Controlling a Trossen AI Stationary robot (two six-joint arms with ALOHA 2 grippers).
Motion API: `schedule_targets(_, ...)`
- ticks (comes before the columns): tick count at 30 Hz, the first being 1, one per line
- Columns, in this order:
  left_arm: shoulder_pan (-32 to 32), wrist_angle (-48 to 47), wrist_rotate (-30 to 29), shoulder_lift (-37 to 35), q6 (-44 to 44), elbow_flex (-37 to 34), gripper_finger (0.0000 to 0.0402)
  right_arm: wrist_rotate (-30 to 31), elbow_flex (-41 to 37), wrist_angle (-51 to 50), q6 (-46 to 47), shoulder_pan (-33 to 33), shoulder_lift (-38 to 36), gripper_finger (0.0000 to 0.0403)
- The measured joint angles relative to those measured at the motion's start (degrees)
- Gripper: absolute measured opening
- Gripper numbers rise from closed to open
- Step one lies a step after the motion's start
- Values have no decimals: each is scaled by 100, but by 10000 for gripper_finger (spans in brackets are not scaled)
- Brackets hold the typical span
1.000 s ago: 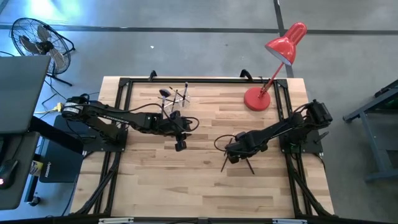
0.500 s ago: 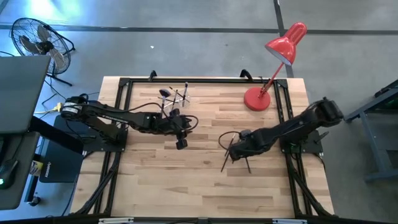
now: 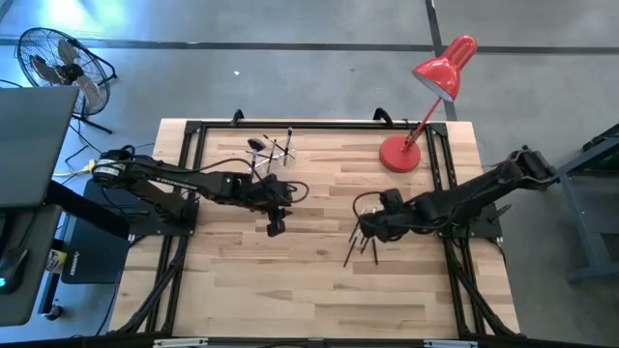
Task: Put items in baskets/containers
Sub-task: Put the eyeshadow brush into the transparent organizer
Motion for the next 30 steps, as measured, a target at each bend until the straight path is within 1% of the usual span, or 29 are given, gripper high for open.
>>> schedule_targets(4, 258, -163, -194, -115, -127, 2, 111, -585, 1, -110, -414, -255, 55, 1)
schedule_targets(8, 520, -76, -63, -155, -168, 4, 111, -1129, 3, -134, -760, -400, 82, 1)
schedule_targets(10, 621, -84, 48, -153, -164, 4, 111, -1329, 3, -328, -760, -419, 105, 1)
schedule_targets(13, 725, -52, 129, -153, -139, 4, 111, -1618, 3, -771, -525, -422, 171, 0)
schedule_targets(17, 792, 84, 97, -153, -126, 4, 110, -1672, 3, -912, -209, -420, 181, 0)
schedule_targets(20, 788, 160, -67, -153, -73, 4, 110, -1671, 3, -752, -189, -422, 212, 1)
schedule_targets(23, 788, 205, -85, -153, -63, 4, 110, -1620, 3, -571, -107, -420, 278, 8)
schedule_targets(25, 778, 219, -88, -153, -63, 4, 110, -1614, 3, -486, -90, -409, 367, 23)
schedule_targets(28, 775, 216, -89, -153, -61, 4, 110, -1625, 3, -348, -49, -357, 617, 58)
schedule_targets(30, 775, 212, -66, -151, -62, 4, 110, -1752, 3, -320, -26, -333, 785, 80)
